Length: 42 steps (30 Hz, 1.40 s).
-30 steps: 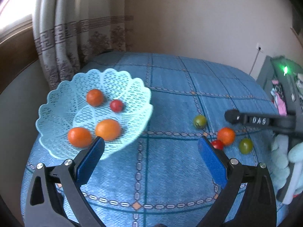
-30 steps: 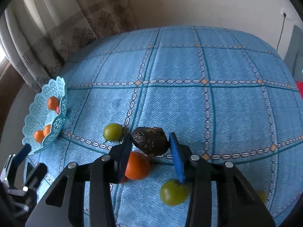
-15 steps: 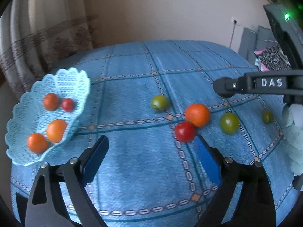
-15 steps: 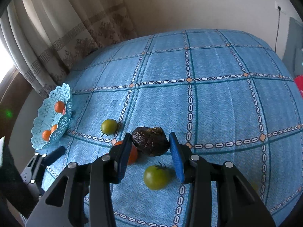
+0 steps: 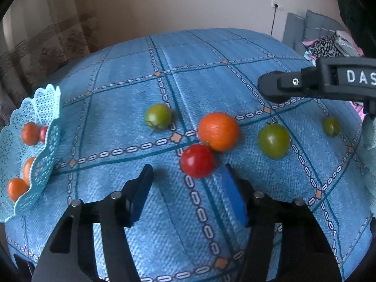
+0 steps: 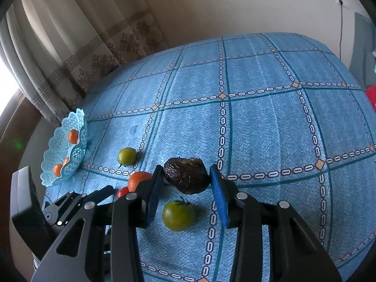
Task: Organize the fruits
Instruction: 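Grasp another red tomato with the left gripper while the right gripper holds the avocado, then drop the red tomato into the basket with the left gripper while the right carries the avocado over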
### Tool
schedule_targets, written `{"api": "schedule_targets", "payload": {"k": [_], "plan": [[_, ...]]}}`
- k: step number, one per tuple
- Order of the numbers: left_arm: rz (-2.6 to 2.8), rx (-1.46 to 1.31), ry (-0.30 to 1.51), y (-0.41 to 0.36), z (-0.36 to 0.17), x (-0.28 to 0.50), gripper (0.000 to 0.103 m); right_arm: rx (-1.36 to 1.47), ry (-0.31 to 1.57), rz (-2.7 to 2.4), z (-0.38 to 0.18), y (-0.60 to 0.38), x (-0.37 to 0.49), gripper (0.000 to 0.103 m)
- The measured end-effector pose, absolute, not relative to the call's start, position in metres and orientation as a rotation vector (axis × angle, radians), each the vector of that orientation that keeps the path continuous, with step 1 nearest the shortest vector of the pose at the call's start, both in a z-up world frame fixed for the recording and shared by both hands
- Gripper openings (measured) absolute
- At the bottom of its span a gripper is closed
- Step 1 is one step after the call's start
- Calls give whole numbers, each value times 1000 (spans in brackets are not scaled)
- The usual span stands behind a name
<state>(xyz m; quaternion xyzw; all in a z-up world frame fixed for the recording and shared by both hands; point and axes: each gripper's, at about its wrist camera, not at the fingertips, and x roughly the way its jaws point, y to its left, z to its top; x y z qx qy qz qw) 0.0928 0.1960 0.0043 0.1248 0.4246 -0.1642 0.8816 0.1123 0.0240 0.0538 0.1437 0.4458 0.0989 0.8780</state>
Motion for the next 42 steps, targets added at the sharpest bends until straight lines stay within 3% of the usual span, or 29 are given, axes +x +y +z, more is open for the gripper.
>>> {"api": "schedule_targets", "payload": {"k": [3,8,22,42], "plan": [[-357,260,882,192,4,95,54,302,927,205,52,23,111,41],[-378,257,874,187,5,95,29,312,927,205,51,22,110,41],[-363,182,842,220,27,76,29,300,914,212,60,33,110,41],[-91,24,686,347,88,78,29,243,899,308,75,93,115,41]]}}
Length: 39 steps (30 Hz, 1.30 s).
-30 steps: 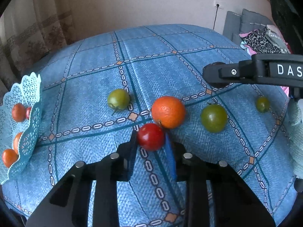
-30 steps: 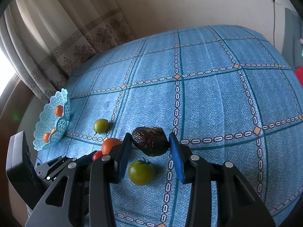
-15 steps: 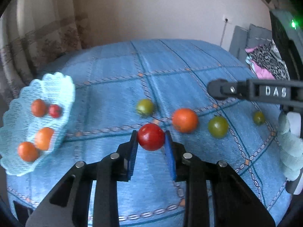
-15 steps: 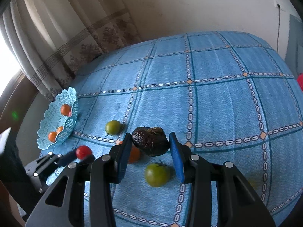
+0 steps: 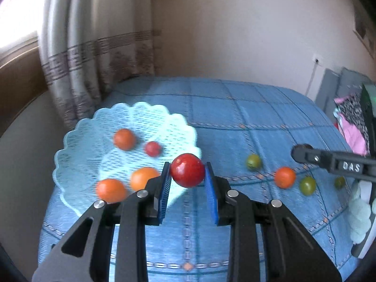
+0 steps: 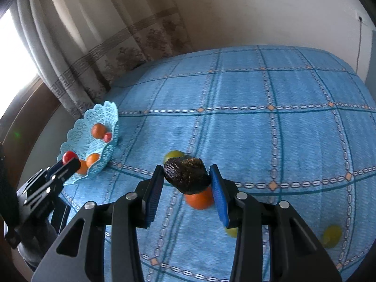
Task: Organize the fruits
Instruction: 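Drop the red tomato into the basket with the left gripper while the right carries the avocado over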
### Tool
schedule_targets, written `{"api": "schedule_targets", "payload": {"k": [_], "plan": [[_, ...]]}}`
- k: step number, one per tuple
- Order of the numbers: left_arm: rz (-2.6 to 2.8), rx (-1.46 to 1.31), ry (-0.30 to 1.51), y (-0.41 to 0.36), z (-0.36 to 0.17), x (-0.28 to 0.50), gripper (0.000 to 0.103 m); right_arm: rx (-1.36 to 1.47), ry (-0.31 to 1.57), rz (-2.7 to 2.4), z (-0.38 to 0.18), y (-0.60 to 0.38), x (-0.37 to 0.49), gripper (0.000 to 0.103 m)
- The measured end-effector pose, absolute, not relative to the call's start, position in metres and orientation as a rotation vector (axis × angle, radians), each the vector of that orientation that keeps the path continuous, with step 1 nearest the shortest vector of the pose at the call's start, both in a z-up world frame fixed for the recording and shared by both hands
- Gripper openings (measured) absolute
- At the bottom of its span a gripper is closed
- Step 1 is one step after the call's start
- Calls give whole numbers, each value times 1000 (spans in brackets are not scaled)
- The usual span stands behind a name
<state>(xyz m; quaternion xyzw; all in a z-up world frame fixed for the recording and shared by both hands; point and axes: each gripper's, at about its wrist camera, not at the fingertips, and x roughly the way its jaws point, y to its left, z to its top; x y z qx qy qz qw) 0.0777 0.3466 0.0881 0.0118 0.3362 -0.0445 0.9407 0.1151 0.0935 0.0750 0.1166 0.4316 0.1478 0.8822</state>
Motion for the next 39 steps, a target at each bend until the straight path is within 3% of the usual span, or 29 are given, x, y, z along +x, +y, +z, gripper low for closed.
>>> {"api": "schedule_targets", "payload": {"k": [21,22,23,25,39], "plan": [[56,-149,704,435,87,90,29,140,884,479,98,200,112,41],[53,-161,709,437,87,91,34,131,883,484,98,206,111,41],[51,-178,714,440,87,91,52,121,882,488,98,210,110,41],[72,-195,693,445,90,88,69,104,879,497,99,220,109,41],[106,-236,639,460,108,74,83,28,880,570,99,286,114,41]]}}
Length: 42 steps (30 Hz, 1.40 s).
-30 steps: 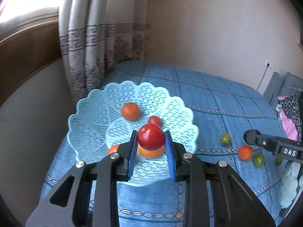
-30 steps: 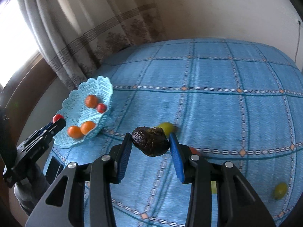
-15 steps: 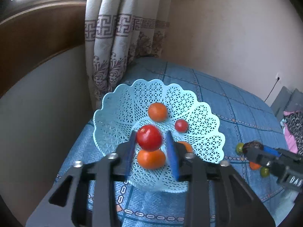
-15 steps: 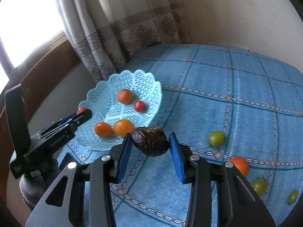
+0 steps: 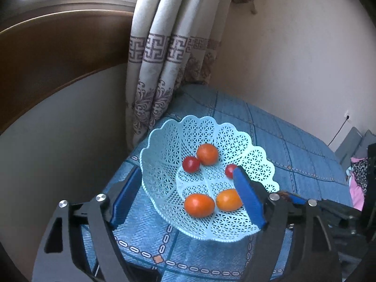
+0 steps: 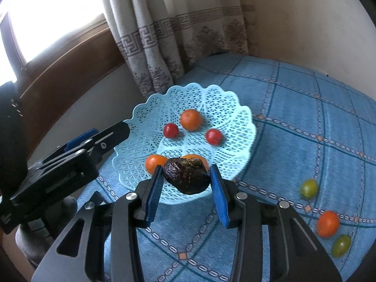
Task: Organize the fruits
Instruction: 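Drop the red tomato into the basket with the left gripper while the right carries the avocado over, then lower the dark avocado into the basket and open the right gripper, then move the right gripper to a green tomato while the left gripper approaches an orange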
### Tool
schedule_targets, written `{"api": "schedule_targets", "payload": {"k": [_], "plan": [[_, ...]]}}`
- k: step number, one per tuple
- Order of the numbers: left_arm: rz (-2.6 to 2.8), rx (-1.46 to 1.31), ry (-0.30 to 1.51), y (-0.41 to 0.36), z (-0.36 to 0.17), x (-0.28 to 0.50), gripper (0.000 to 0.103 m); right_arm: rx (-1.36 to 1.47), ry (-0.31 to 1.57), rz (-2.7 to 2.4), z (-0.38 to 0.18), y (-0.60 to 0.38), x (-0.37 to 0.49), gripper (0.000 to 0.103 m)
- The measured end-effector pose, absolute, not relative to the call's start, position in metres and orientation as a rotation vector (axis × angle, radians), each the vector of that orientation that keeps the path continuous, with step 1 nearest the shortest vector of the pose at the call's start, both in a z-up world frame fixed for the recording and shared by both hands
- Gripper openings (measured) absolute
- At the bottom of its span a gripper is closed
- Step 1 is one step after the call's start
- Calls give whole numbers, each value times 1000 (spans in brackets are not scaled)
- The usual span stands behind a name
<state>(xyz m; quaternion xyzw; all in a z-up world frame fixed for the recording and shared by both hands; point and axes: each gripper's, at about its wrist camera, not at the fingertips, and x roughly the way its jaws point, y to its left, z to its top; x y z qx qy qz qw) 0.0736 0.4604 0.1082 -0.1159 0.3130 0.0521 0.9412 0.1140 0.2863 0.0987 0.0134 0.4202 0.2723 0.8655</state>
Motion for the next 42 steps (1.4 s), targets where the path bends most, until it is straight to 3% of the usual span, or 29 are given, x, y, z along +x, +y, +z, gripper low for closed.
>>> {"api": "schedule_targets", "payload": {"k": [7,9,11,42], "plan": [[110,-259,627,465,112,70,89,-1,901,590,94,309,117,41],[111,-264,628,466,112,70,90,3,903,593,93,311,117,49],[107,-279,633,468,111,70,95,4,896,586,94,310,117,50],[20,-176,657,414,105,71,95,81,884,364,90,183,116,51]]}}
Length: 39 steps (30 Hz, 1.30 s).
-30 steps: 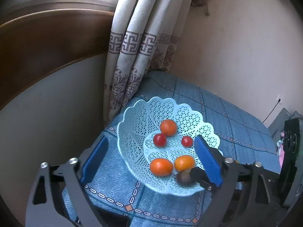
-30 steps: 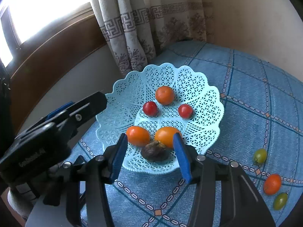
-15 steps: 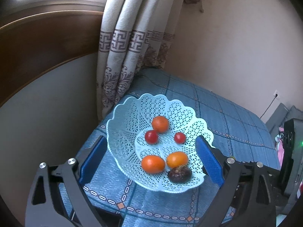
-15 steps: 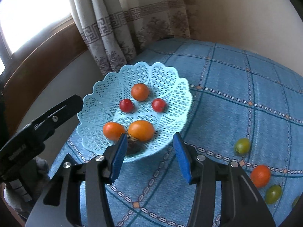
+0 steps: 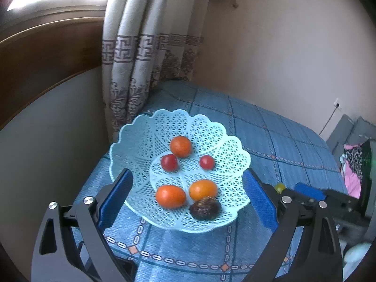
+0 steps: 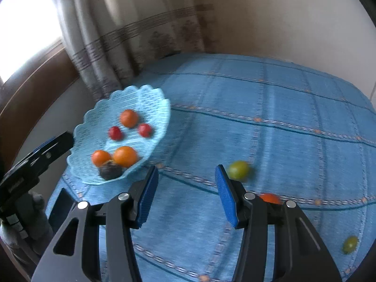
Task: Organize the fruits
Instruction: 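Move the right gripper to a green tomato while the left gripper approaches an orange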
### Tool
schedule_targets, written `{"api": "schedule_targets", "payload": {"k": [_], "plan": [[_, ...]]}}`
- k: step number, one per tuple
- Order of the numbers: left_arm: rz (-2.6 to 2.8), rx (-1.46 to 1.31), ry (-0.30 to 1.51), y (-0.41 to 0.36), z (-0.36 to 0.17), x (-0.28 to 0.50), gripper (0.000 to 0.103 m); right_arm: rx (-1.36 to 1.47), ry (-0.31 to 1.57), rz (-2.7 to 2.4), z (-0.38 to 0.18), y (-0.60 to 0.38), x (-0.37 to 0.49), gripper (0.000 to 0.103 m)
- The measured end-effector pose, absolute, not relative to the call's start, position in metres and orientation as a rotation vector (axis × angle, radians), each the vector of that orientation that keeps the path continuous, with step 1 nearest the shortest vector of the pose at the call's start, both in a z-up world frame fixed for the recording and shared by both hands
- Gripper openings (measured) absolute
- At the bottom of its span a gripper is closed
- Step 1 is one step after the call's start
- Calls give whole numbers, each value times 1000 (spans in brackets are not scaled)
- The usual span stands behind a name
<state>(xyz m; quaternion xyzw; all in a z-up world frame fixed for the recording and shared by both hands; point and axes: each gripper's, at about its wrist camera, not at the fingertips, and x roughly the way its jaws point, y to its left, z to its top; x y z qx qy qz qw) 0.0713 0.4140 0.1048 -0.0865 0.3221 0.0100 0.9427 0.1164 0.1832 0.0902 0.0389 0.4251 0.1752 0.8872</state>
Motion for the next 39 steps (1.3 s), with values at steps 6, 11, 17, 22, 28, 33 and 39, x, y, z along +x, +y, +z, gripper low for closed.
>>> {"api": "schedule_targets", "payload": {"k": [6,11,17,22,28,33,39], "plan": [[-6,-134,664,396,103,71,95,114,887,303,86,141,115,52],[-24,-104,672,383,101,69,96,118,898,277,78,117,110,52],[-43,-76,680,369,98,68,96,141,922,246,64,87,103,52],[-58,-50,695,356,93,68,96,174,939,216,52,66,99,52],[-74,-17,708,341,87,67,96,168,967,208,38,60,93,52],[-87,9,724,329,82,66,96,145,996,186,24,60,94,52],[-104,34,748,313,76,71,96,69,985,169,20,68,90,45]]}}
